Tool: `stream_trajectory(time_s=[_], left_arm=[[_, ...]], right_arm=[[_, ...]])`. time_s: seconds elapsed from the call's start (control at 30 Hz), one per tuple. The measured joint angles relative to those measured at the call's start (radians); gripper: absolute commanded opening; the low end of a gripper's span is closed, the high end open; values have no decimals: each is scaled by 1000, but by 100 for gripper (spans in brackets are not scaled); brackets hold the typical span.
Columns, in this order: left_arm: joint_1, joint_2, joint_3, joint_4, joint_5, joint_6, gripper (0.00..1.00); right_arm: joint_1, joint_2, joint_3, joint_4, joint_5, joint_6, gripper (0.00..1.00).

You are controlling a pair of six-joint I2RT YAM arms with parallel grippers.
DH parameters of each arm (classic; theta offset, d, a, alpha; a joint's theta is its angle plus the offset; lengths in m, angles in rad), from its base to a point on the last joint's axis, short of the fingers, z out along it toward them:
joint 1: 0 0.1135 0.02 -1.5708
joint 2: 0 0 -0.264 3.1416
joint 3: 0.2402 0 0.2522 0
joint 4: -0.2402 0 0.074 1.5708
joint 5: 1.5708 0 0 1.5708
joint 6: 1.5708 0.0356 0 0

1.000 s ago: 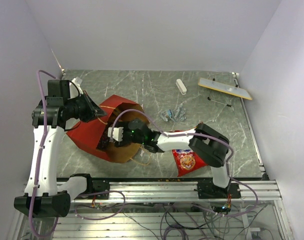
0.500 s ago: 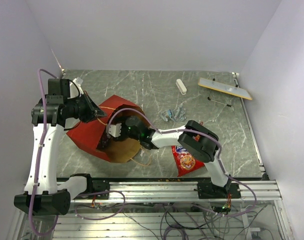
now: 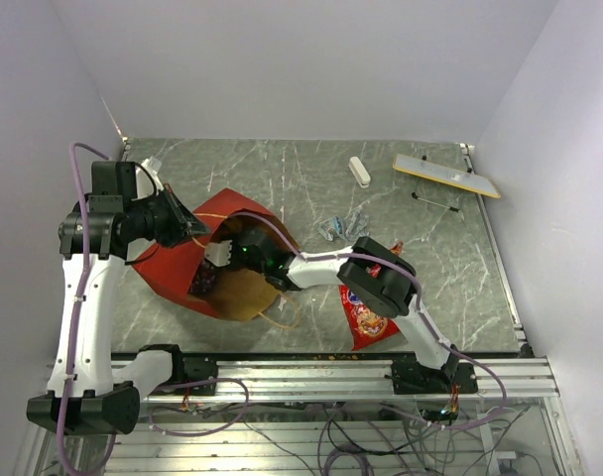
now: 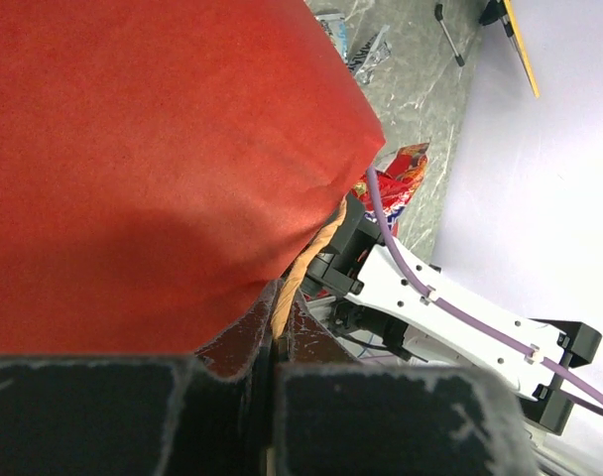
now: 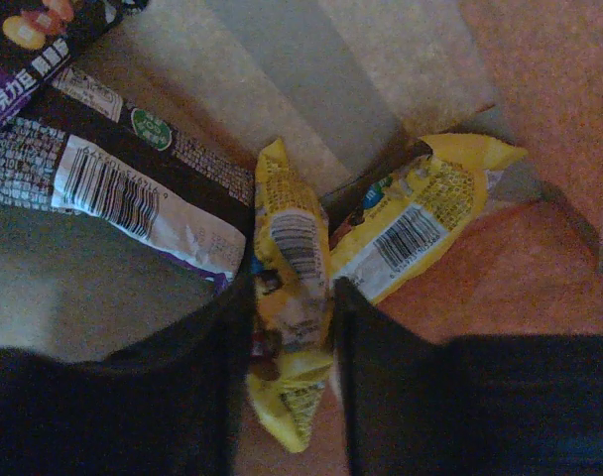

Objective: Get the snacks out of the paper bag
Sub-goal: Take out the snack from the paper bag.

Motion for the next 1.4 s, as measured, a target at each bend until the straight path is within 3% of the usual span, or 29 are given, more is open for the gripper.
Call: stream_trajectory(time_s=[0.07,0.23,0.83,1.2,1.4], left_arm=[[0,2,9,-2,0,0,7],[0,0,12,0,-1,-11,7],[0,-11,-11,58,-14,-63,7],[0,14,13,51,-66,-23,7],[0,18,21,51,-81,-3,7]], right_arm=[[0,0,12,-14,4,4,14],[0,-8,26,-55,-9,41,0],[9,-240,-128,-137,-60,299,0],[10,-554,-282,-183,-135,358,0],[8,-764,-351,-264,-92,326,0]])
